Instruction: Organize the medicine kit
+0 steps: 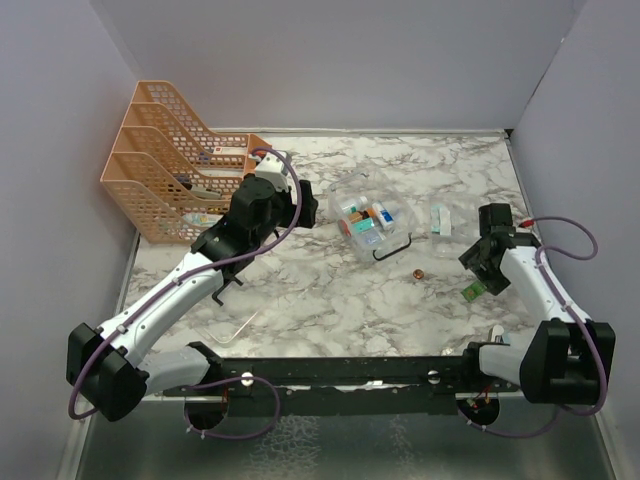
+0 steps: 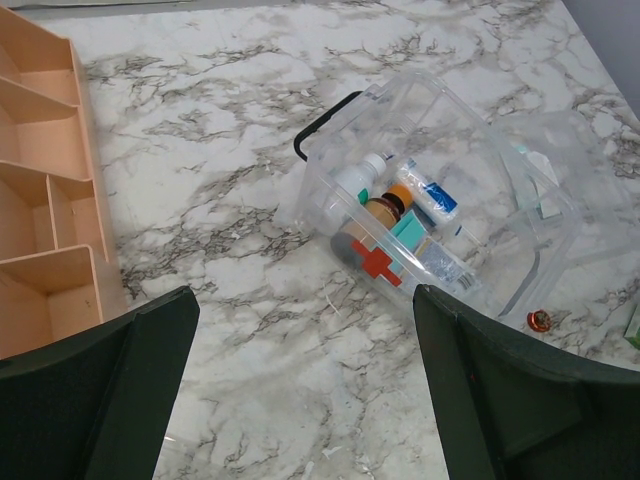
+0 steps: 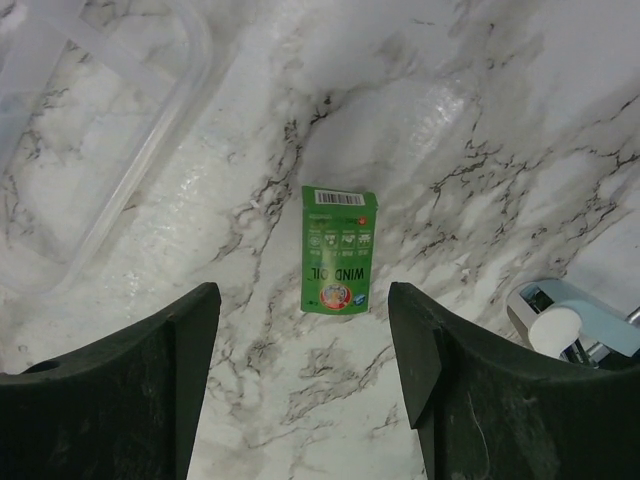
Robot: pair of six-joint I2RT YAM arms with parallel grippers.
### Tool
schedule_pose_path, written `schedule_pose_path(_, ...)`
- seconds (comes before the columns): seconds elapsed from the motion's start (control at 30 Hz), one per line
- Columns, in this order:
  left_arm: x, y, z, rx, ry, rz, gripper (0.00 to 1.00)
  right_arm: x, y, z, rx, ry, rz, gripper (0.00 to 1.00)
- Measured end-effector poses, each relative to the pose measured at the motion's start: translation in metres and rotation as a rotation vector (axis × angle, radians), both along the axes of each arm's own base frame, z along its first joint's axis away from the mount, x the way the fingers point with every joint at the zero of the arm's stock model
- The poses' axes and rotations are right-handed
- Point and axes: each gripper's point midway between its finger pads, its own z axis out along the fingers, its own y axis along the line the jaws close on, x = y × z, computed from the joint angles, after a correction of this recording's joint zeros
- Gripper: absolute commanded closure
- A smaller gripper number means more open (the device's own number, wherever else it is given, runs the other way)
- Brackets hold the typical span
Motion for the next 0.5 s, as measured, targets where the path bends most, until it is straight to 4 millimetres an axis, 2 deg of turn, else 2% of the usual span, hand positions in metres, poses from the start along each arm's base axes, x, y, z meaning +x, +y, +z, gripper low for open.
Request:
schedule_pose_path(0.2,0.0,0.001,0.0,0.001,-0.001,0.004,0.08,-0.009,-0.012,-0.007,-0.005,0.018,-0.073,0.3)
schedule_pose_path(0.37,0.001,0.001,0.0,0.002,-0.001,0.007,0.08,-0.014,-0.031,-0.01,-0.006,0.02,-0.134,0.3)
schedule_pose_path(0.5,0.001,0.001,0.0,0.002,-0.002,0.008,0.08,-0.02,-0.03,-0.024,0.035,0.038,-0.13,0.31)
